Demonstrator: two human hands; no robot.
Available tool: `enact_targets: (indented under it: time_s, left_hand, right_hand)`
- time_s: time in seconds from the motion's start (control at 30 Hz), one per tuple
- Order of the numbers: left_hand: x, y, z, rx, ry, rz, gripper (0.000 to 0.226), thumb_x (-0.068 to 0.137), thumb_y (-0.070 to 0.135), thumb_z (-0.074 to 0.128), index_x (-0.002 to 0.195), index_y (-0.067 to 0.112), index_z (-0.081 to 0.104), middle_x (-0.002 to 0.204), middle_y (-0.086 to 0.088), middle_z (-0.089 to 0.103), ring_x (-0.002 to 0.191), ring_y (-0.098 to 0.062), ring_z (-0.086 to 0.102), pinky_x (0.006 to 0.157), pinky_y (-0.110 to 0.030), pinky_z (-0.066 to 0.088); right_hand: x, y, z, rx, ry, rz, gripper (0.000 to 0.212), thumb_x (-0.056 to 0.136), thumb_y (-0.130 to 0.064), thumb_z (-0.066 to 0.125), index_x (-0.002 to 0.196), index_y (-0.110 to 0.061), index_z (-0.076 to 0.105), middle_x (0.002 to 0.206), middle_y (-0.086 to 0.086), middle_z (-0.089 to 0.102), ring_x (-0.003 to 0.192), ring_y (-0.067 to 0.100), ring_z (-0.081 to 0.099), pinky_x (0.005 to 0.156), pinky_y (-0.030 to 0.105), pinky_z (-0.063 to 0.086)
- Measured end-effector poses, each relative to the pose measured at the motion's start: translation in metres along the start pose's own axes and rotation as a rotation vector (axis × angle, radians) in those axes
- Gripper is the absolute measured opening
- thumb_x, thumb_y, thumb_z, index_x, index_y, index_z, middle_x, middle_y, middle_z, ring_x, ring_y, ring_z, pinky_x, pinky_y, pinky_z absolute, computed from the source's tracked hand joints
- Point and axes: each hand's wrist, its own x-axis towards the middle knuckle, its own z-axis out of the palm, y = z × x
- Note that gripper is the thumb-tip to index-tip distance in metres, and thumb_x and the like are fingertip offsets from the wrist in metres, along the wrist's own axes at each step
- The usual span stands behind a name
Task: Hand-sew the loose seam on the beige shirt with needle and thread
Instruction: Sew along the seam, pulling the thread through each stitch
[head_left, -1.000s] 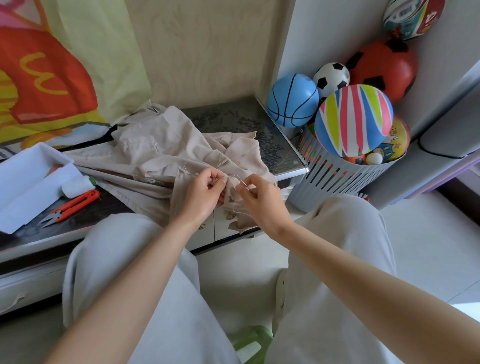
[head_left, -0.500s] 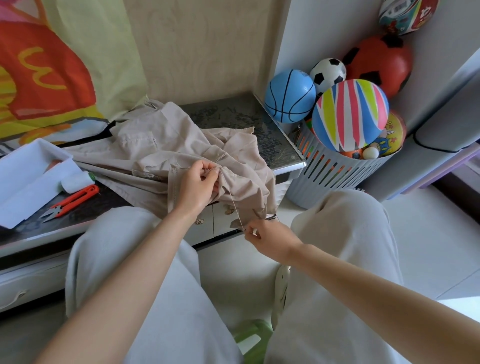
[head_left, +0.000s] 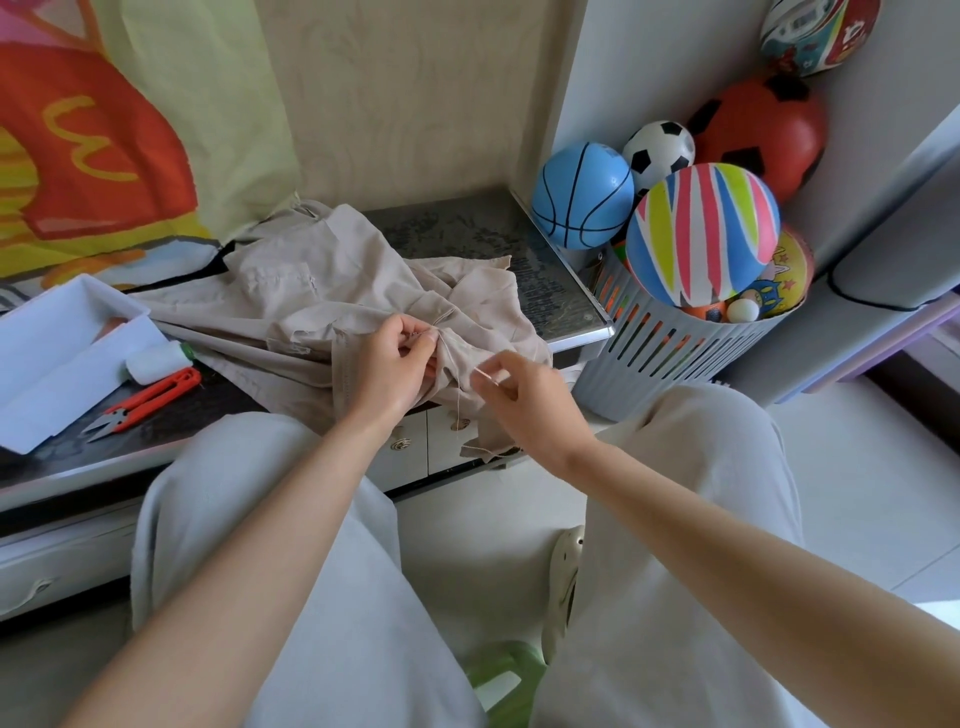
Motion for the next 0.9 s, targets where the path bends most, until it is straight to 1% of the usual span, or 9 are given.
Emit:
enact_targets:
  time_s: [0.07, 0.13, 0.23, 0.37, 0.5, 0.6, 0.73, 0.8, 0.9]
  left_hand:
    - [-0.002, 0.001, 0.000, 0.007, -0.027, 0.003, 0.018, 0.096, 0.009, 0.052, 0.079, 0.016, 0.056, 0.068, 0.004, 0.063, 0.059, -0.009, 0.059, 0.061, -0.026, 0.050]
    - [-0.003, 0.001, -0.002, 0.000, -0.049, 0.003, 0.017, 0.095, 0.008, 0.053, 0.080, 0.014, 0.058, 0.065, 0.007, 0.065, 0.059, -0.008, 0.061, 0.062, -0.028, 0.051]
    - [-0.003, 0.001, -0.004, -0.011, -0.066, 0.008, 0.013, 0.094, 0.007, 0.054, 0.083, 0.010, 0.060, 0.073, -0.003, 0.067, 0.065, -0.015, 0.063, 0.064, -0.032, 0.052]
    - [-0.002, 0.000, -0.006, -0.012, -0.079, 0.023, 0.014, 0.095, 0.006, 0.053, 0.083, 0.012, 0.059, 0.076, -0.005, 0.068, 0.067, -0.012, 0.065, 0.063, -0.024, 0.053]
    - [0.001, -0.003, -0.007, 0.025, -0.063, 0.025, 0.014, 0.095, 0.009, 0.053, 0.083, 0.013, 0.059, 0.079, -0.005, 0.066, 0.072, -0.017, 0.064, 0.074, -0.034, 0.055]
    - [0.001, -0.002, -0.006, 0.033, -0.040, 0.019, 0.017, 0.095, 0.010, 0.053, 0.081, 0.016, 0.057, 0.076, -0.003, 0.064, 0.069, -0.015, 0.063, 0.073, -0.031, 0.054]
    - [0.000, -0.001, -0.004, 0.051, -0.070, 0.020, 0.012, 0.095, 0.010, 0.053, 0.085, 0.012, 0.059, 0.079, -0.005, 0.066, 0.072, -0.017, 0.065, 0.072, -0.032, 0.055]
    - [-0.002, 0.000, -0.003, 0.024, -0.101, 0.010, 0.010, 0.095, 0.008, 0.053, 0.087, 0.009, 0.059, 0.081, -0.010, 0.067, 0.070, -0.019, 0.065, 0.068, -0.033, 0.055]
    - [-0.005, 0.003, -0.001, 0.008, -0.124, 0.008, 0.011, 0.094, 0.005, 0.053, 0.086, 0.008, 0.058, 0.081, -0.009, 0.066, 0.064, -0.011, 0.063, 0.061, -0.023, 0.054]
  right_hand:
    - [0.010, -0.009, 0.006, 0.071, 0.046, 0.014, 0.012, 0.094, -0.029, 0.055, 0.095, -0.018, 0.060, 0.042, -0.013, 0.046, 0.036, 0.000, 0.042, 0.039, 0.012, 0.028]
    - [0.021, -0.013, 0.013, 0.040, 0.059, 0.026, 0.015, 0.092, -0.035, 0.056, 0.096, -0.021, 0.061, 0.056, -0.014, 0.045, 0.038, -0.001, 0.043, 0.042, 0.017, 0.030]
    - [0.030, -0.013, 0.020, 0.012, 0.057, 0.032, 0.023, 0.093, -0.036, 0.056, 0.097, -0.014, 0.063, 0.062, -0.014, 0.043, 0.042, 0.000, 0.039, 0.045, 0.015, 0.028]
    - [0.027, -0.013, 0.019, 0.037, 0.086, 0.039, 0.019, 0.095, -0.031, 0.053, 0.080, -0.019, 0.054, 0.064, -0.009, 0.050, 0.040, -0.001, 0.044, 0.044, 0.017, 0.034]
    - [0.015, -0.014, 0.012, 0.098, 0.086, 0.034, 0.024, 0.095, -0.026, 0.052, 0.073, -0.018, 0.049, 0.058, -0.012, 0.047, 0.040, -0.001, 0.044, 0.034, 0.011, 0.028]
    - [0.005, -0.014, 0.006, 0.164, 0.032, 0.062, 0.023, 0.097, -0.027, 0.051, 0.079, -0.012, 0.051, 0.040, -0.015, 0.045, 0.035, 0.000, 0.042, 0.031, 0.010, 0.026]
    - [0.005, -0.015, 0.001, 0.219, 0.033, 0.078, 0.017, 0.097, -0.028, 0.051, 0.096, -0.012, 0.056, 0.055, -0.005, 0.049, 0.035, -0.001, 0.042, 0.032, 0.010, 0.028]
    - [0.010, -0.014, 0.004, 0.208, 0.019, 0.082, 0.014, 0.096, -0.027, 0.053, 0.099, -0.015, 0.058, 0.054, -0.007, 0.048, 0.036, -0.001, 0.041, 0.032, 0.012, 0.030]
    - [0.018, -0.012, 0.011, 0.134, 0.018, 0.062, 0.012, 0.093, -0.029, 0.056, 0.097, -0.018, 0.060, 0.053, -0.010, 0.048, 0.039, 0.002, 0.042, 0.042, 0.019, 0.035]
